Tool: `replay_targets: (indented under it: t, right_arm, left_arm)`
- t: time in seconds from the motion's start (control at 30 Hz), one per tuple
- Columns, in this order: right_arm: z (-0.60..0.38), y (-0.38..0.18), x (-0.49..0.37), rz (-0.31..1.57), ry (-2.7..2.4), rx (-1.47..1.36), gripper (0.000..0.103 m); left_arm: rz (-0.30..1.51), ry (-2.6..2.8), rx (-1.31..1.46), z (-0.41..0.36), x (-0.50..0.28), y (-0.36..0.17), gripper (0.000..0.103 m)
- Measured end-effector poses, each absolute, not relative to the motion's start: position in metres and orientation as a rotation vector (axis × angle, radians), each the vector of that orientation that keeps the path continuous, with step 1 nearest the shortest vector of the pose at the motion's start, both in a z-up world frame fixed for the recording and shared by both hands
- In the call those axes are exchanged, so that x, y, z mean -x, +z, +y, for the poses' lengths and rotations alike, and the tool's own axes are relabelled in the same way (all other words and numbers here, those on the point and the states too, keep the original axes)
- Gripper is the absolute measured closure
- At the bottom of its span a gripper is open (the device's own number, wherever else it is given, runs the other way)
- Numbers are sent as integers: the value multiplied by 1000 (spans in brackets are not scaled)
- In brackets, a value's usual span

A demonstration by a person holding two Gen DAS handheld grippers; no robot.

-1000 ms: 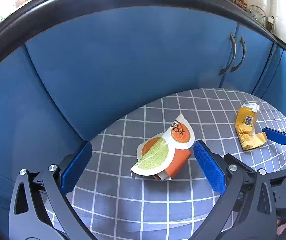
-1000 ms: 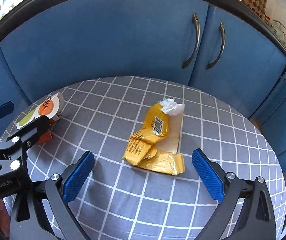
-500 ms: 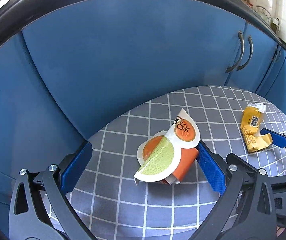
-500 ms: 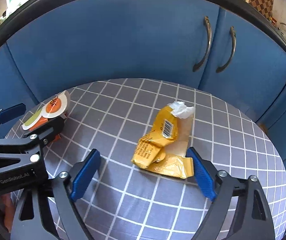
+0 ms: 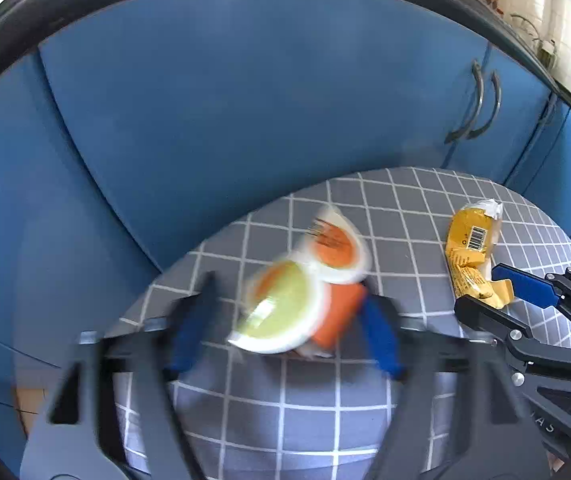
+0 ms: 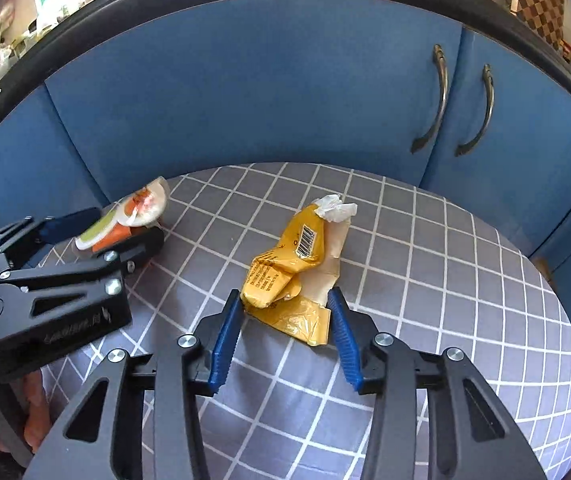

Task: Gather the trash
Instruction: 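Grasp the orange-and-white cup with the left tool while the right tool grasps the yellow wrapper, then carry the cup and yellow wrapper over the black bin with both tools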

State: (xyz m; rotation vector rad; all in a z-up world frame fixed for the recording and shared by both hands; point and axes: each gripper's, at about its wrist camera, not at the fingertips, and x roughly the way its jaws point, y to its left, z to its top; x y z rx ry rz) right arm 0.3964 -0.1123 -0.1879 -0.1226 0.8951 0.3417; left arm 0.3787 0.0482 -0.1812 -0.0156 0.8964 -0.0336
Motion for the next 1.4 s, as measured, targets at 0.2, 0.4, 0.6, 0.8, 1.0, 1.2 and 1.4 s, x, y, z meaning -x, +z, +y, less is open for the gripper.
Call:
replay_targets:
  t: [0.2, 0.4, 0.6, 0.8, 1.0, 1.2, 1.4]
  right_arm:
    - [-120, -188, -384, 897, 329, 123, 62]
    - [-128, -180, -355, 879, 322, 124, 62]
    - [-145, -174, -334, 866, 310, 129, 62]
    - [-178, -161, -304, 846, 267, 114, 62]
    - [-217, -143, -269, 819, 215, 93, 62]
    - [-265, -125, -232, 799, 153, 62, 62]
    - [-302, -118, -206, 783, 103, 36, 62]
  left_arm:
    - [870, -56, 14, 46, -367, -172, 66]
    - [839, -76, 26, 47, -346, -157, 71]
    - [826, -105, 19, 31, -325, -149, 72]
    - [803, -166, -5, -5, -300, -137, 72]
    - [785, -220, -61, -49, -276, -125, 72]
    - [780, -290, -104, -98, -255, -114, 72]
    - [761, -335, -155, -148, -235, -108, 72]
